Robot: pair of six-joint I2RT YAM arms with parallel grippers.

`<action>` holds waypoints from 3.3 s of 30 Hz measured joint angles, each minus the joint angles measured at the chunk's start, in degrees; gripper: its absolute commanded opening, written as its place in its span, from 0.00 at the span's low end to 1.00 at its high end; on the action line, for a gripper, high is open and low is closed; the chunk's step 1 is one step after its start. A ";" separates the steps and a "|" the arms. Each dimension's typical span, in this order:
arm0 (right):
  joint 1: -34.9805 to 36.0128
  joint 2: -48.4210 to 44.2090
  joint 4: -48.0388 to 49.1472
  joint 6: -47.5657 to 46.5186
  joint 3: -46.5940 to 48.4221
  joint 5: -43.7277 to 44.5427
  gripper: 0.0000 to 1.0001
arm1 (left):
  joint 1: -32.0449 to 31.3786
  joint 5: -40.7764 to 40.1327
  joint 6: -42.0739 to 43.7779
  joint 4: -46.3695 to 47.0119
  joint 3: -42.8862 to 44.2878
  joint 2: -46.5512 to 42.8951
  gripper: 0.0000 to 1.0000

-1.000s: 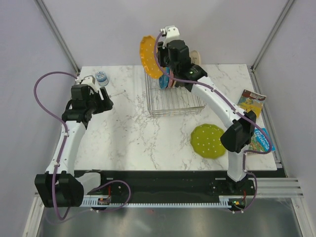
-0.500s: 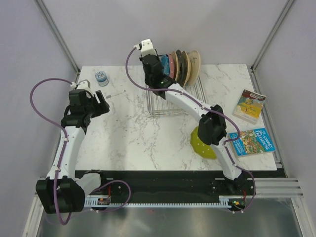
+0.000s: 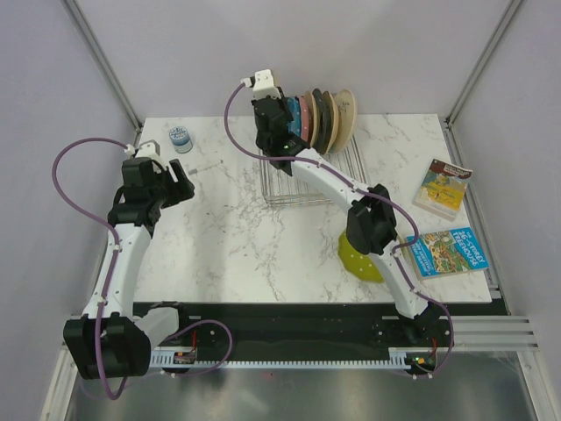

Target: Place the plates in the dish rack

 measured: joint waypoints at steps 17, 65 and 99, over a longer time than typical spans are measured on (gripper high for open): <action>-2.67 3.96 -3.67 4.44 0.11 -1.07 0.00 | 1.70 0.00 -0.42 -0.02 -2.08 0.02 0.79; -0.85 -53.81 -13.51 0.31 -41.70 -6.93 0.97 | -39.15 23.91 -0.96 15.72 -4.55 6.08 0.21; -34.73 -67.84 -45.62 7.93 -63.30 -37.68 0.98 | -58.60 21.88 15.50 0.48 31.34 58.58 0.02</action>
